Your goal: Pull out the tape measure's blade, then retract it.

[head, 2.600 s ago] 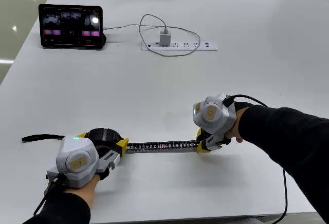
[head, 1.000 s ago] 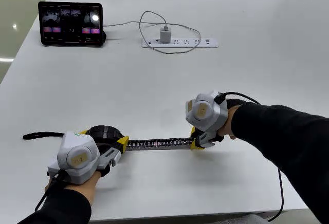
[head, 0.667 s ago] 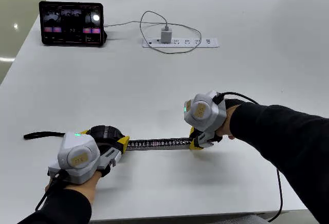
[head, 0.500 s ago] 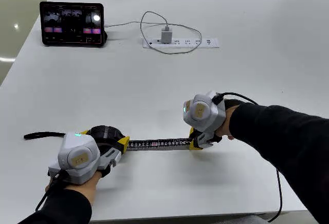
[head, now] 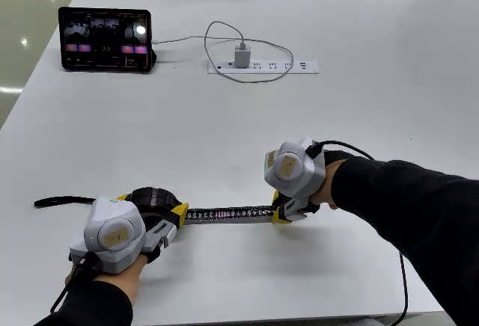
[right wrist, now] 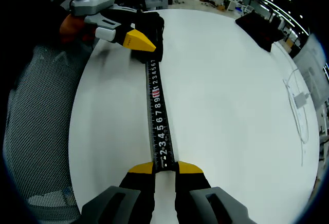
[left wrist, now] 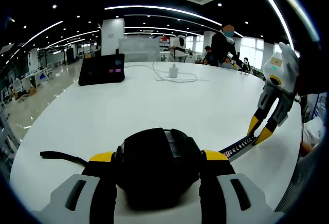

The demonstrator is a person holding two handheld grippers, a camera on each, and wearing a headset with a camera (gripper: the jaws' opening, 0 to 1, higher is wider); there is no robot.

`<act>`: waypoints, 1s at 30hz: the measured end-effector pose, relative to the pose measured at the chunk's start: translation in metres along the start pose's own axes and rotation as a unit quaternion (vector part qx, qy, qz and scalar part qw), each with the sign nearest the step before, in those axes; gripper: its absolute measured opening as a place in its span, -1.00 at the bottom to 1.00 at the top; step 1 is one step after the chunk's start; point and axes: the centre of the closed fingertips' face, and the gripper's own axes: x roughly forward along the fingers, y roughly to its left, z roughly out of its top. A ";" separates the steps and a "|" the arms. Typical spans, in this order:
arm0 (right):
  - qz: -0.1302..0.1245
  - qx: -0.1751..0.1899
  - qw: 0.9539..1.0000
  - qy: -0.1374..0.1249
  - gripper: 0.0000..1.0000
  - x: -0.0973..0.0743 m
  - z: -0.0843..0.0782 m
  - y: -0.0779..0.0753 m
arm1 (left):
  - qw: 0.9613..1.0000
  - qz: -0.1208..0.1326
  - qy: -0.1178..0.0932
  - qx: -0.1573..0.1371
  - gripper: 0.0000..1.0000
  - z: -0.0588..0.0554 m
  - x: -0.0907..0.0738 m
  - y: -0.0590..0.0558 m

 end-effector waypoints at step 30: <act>0.001 -0.001 1.000 -0.011 -0.80 0.004 0.011 0.000 | 1.000 -0.001 0.002 -0.001 0.21 0.001 0.001 0.001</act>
